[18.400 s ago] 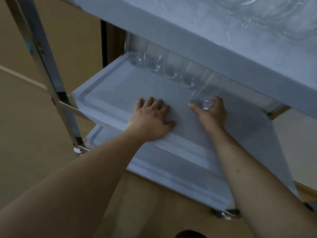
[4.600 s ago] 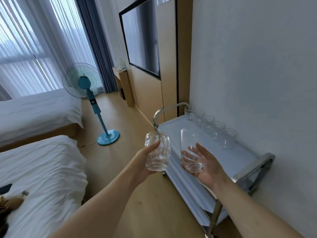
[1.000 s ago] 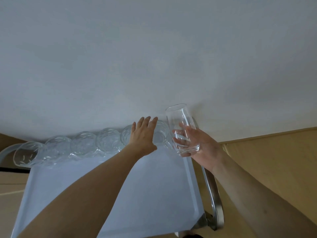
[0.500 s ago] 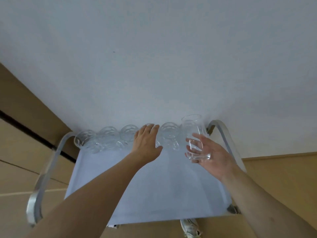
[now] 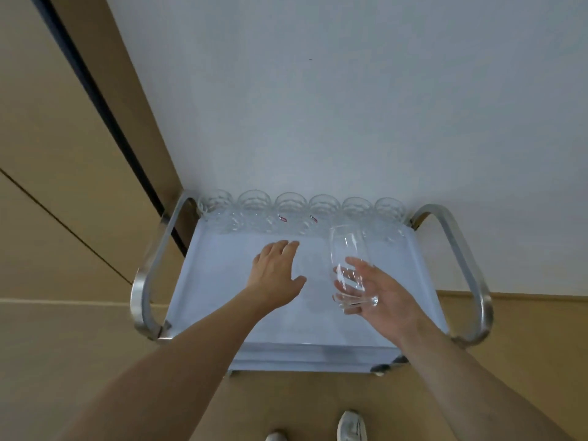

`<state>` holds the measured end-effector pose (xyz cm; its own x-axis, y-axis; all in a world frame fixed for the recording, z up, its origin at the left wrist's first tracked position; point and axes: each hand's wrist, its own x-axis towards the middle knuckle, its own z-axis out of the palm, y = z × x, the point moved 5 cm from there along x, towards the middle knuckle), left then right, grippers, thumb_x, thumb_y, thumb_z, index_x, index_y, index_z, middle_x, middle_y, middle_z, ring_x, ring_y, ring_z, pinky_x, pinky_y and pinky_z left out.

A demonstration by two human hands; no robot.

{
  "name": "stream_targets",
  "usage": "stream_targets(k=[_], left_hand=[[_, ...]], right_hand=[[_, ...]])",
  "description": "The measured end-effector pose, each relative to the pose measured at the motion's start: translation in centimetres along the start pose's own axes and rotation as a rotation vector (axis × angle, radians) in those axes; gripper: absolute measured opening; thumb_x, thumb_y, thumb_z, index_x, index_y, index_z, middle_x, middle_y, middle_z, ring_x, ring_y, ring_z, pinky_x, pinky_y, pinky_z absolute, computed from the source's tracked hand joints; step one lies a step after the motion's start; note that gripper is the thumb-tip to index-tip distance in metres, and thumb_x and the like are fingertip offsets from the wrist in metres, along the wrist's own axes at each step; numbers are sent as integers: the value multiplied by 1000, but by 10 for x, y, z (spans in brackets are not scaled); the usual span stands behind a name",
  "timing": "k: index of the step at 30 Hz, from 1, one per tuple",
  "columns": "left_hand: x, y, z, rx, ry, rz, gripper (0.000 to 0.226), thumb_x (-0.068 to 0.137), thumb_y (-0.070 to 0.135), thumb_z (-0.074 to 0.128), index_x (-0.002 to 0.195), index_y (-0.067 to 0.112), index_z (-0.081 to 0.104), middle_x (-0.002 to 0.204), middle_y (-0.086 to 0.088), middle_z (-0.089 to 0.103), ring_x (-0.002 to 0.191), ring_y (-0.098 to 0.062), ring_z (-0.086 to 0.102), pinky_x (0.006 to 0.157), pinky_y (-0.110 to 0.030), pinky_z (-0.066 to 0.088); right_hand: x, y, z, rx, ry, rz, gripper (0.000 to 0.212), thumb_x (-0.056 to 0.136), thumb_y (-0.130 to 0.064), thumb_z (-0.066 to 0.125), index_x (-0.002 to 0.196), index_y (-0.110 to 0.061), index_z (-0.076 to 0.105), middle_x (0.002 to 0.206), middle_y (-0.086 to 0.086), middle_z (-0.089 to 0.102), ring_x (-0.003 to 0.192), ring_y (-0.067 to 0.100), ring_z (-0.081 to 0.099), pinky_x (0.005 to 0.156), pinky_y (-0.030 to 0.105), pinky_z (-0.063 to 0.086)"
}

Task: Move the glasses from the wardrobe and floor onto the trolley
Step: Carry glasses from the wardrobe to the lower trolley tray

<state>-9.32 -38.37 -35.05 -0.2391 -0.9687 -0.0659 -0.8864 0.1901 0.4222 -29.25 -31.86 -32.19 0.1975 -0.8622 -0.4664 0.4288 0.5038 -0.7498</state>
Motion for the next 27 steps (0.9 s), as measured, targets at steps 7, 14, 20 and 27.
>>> stream_targets(k=[7, 14, 20, 27], left_hand=[[-66, -28, 36, -45, -52, -89, 77, 91, 46, 64, 155, 18, 31, 156, -5, 36, 145, -28, 30, 118, -44, 29], [-147, -29, 66, -51, -95, -148, 75, 92, 43, 63, 154, 18, 31, 156, -4, 36, 144, -27, 29, 117, -42, 31], [-225, -14, 89, -40, -158, -192, 74, 91, 40, 64, 154, 16, 34, 154, -6, 39, 142, -28, 31, 116, -42, 31], [-278, -17, 118, -83, -161, -269, 75, 88, 37, 67, 154, 18, 35, 154, -4, 40, 141, -29, 34, 114, -42, 34]], right_hand=[[-29, 55, 3, -126, -49, 26, 31, 79, -37, 85, 101, -22, 71, 99, 8, 61, 87, 33, 58, 66, 38, 53], [-77, 111, -19, -239, -42, 78, 51, 74, -43, 87, 110, -12, 68, 96, 10, 59, 85, 32, 58, 67, 39, 52], [-129, 172, -42, -141, 82, 92, 42, 77, -21, 84, 112, -8, 64, 82, 6, 62, 68, 21, 61, 60, 34, 54], [-157, 226, -61, -239, 159, 152, 74, 59, -37, 95, 121, -15, 62, 83, -5, 76, 65, 26, 73, 57, 36, 58]])
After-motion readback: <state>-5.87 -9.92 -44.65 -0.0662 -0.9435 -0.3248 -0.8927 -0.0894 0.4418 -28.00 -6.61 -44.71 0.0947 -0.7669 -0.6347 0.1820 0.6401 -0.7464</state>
